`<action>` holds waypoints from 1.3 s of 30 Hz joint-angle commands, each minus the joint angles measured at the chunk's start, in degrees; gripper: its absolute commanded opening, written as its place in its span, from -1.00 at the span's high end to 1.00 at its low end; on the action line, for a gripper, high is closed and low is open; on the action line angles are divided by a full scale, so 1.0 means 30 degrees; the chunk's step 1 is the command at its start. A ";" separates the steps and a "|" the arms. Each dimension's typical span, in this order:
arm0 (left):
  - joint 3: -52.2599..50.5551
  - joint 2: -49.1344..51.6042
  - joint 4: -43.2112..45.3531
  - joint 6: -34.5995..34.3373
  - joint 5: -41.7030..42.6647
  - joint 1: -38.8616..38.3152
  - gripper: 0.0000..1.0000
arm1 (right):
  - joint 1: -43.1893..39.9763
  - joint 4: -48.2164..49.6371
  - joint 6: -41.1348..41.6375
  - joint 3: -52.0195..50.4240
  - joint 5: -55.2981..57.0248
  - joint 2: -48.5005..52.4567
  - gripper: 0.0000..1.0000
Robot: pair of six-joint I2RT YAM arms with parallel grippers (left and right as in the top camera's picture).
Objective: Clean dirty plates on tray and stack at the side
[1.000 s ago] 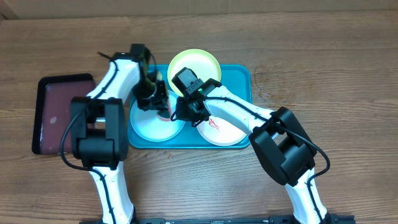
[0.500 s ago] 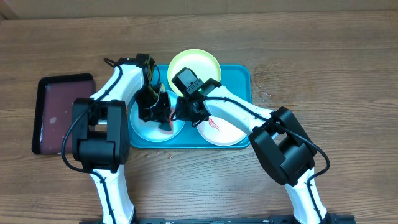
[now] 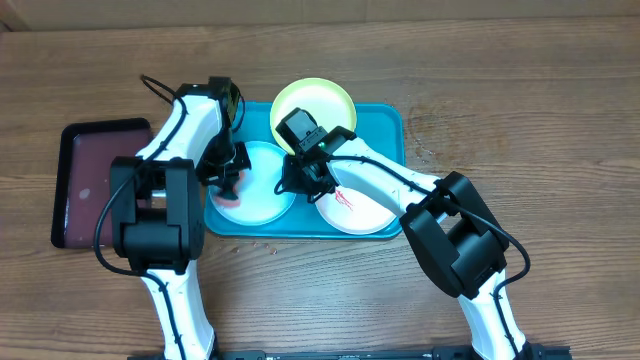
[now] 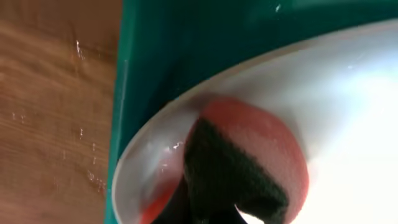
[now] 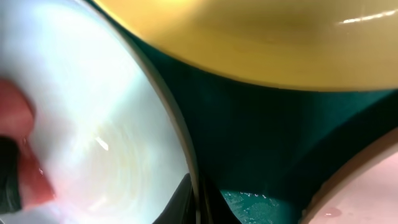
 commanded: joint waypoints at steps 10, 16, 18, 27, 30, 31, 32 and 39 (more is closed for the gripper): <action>-0.2448 0.0597 0.5282 0.4335 0.9398 -0.1333 0.91 | 0.0000 -0.0007 -0.0095 0.0058 0.0466 0.0648 0.92; -0.1224 0.0590 0.3876 0.5472 1.0069 -0.1253 0.92 | 0.0000 0.0117 -0.0102 0.0058 0.0459 0.0648 0.92; -0.0430 0.0590 0.3147 0.6666 1.0979 -0.1260 0.92 | 0.0007 0.0138 -0.0175 0.0058 0.0459 0.0648 0.92; -0.0634 0.0634 0.2266 0.6178 1.0841 -0.1362 0.91 | 0.0000 0.0160 -0.0168 0.0058 0.0444 0.0648 0.92; -0.1275 0.0634 0.2317 0.6003 0.9151 -0.1428 0.92 | 0.0007 0.0051 -0.0262 0.0058 0.0364 0.0648 0.92; -0.1377 0.0634 0.2135 0.5195 0.7191 -0.1421 0.91 | 0.0000 0.0051 -0.0554 0.0058 0.0211 0.0648 0.92; -0.1377 0.0634 0.1872 0.4087 0.5085 -0.1384 0.91 | 0.0000 0.0051 -0.0874 0.0058 0.0036 0.0648 0.92; 0.0342 0.0583 -0.0780 0.0568 -0.1537 -0.0328 0.91 | 0.0007 0.0080 -0.2222 0.0066 -0.0197 0.0648 0.92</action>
